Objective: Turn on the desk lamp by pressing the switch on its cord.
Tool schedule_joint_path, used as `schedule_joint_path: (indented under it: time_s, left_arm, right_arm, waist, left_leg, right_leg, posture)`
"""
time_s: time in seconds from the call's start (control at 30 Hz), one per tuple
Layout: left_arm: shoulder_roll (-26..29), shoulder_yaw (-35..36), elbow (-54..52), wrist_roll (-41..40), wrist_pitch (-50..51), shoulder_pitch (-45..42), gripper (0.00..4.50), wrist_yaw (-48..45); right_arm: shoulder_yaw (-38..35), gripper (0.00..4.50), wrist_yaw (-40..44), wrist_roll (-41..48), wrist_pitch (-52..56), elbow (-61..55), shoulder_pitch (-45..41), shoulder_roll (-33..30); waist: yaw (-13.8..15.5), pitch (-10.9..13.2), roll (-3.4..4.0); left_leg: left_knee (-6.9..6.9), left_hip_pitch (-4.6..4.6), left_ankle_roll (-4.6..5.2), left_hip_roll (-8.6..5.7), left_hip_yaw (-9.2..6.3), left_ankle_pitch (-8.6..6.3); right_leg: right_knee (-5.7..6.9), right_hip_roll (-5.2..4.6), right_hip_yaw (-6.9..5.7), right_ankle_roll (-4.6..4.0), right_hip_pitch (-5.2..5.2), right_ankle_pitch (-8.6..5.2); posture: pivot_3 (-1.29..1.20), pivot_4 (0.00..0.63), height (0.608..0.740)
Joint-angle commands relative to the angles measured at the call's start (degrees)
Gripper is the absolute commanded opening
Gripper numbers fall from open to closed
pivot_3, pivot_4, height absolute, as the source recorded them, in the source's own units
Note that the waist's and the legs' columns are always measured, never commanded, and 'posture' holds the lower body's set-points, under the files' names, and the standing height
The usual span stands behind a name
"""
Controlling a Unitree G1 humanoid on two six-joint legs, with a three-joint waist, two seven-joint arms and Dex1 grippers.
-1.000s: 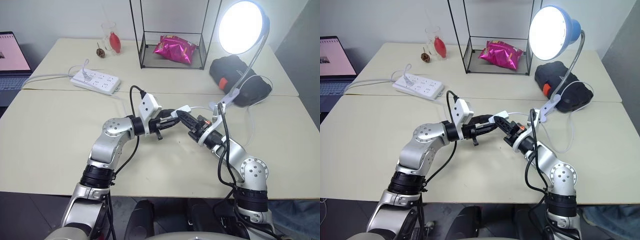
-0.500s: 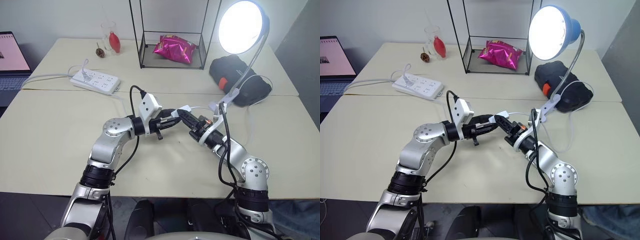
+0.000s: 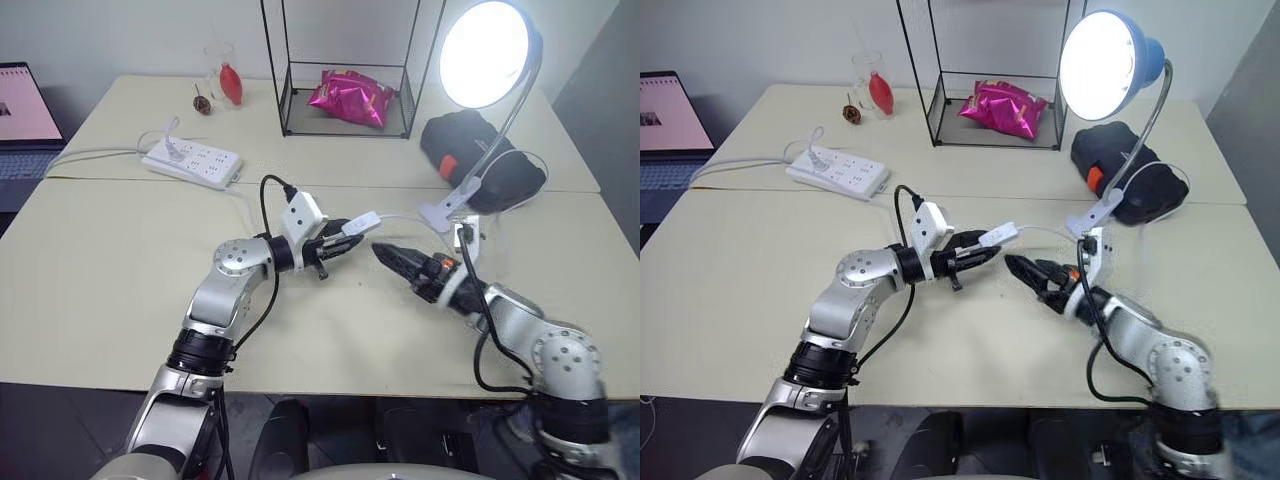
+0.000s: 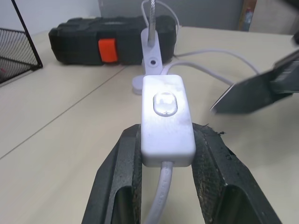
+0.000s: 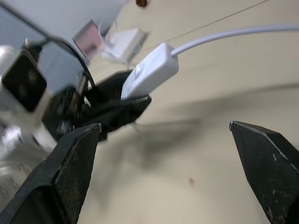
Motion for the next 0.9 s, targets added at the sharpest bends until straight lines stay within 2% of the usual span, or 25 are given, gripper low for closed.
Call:
schedule_joint_path:
  time_s: [0.03,0.2,0.3,0.53,0.73,0.8,0.9]
  left_arm:
    - [0.31,-1.67,2.97,2.72,-3.78,-0.51,1.10,0.14]
    - [0.09,-3.20,8.23,4.76,-7.40,0.20,1.10,-0.74]
    - [-0.33,-3.40,10.90,5.34,-8.44,0.11,1.10,-0.67]
    - [-0.62,-6.39,15.53,9.01,-11.27,0.00,1.10,-1.06]
    - [-0.27,-7.37,15.57,10.80,-11.00,0.75,1.10,-0.80]
    - [-0.20,-7.13,15.47,10.85,-10.36,0.93,1.81,-0.33]
    - [0.08,-6.91,15.33,10.43,-9.67,0.93,2.35,-0.63]
  right_arm:
    - [3.10,4.50,10.76,-8.67,-3.23,-7.65,-1.23,-8.43]
    - [8.27,4.50,21.00,-21.88,-9.11,-9.36,-3.97,-18.21]
    - [10.08,4.50,24.65,-27.52,-11.84,-8.54,-4.50,-21.35]
    - [9.28,4.50,28.23,-32.11,-14.32,-5.03,-3.75,-20.86]
    - [8.13,4.50,29.61,-32.67,-14.07,-4.84,-4.65,-18.54]
    - [8.16,4.50,30.04,-33.14,-14.03,-4.73,-4.79,-18.26]
    - [8.31,4.50,30.58,-33.74,-14.06,-4.40,-5.01,-18.06]
  waist:
    - [-0.01,0.01,0.02]
    - [0.02,0.00,0.00]
    - [0.08,0.01,-0.02]
    - [0.24,0.01,-0.04]
    - [0.24,0.00,-0.04]
    - [0.23,0.00,-0.04]
    - [0.24,-0.01,-0.04]
  left_leg:
    - [-0.03,0.00,0.00,-0.02,0.03,0.00]
    - [-0.05,0.01,0.00,0.00,0.00,0.00]
    - [-0.04,0.01,0.00,0.00,0.00,0.00]
    - [-0.03,-0.01,0.00,-0.03,0.00,0.00]
    - [0.03,0.16,0.00,-0.05,-0.03,0.00]
    - [0.04,0.15,0.00,-0.05,-0.04,0.00]
    - [0.05,0.16,0.00,-0.05,-0.04,0.00]
  right_leg:
    - [0.01,0.00,0.01,0.00,-0.02,0.00]
    - [-0.01,0.03,-0.01,0.00,-0.02,0.00]
    - [-0.03,0.01,-0.01,0.01,-0.01,0.00]
    - [-0.05,-0.04,-0.02,0.02,0.02,-0.01]
    - [-0.05,-0.06,-0.03,0.03,0.25,-0.01]
    - [-0.05,-0.06,-0.05,0.03,0.27,-0.01]
    - [-0.05,-0.06,-0.05,0.03,0.28,-0.01]
  posture:
    - [0.00,0.150,0.740]
    - [0.00,0.150,0.740]
    - [0.00,0.150,0.740]
    - [0.00,0.150,0.740]
    - [0.00,0.150,0.740]
    - [0.00,0.150,0.740]
    - [0.00,0.150,0.740]
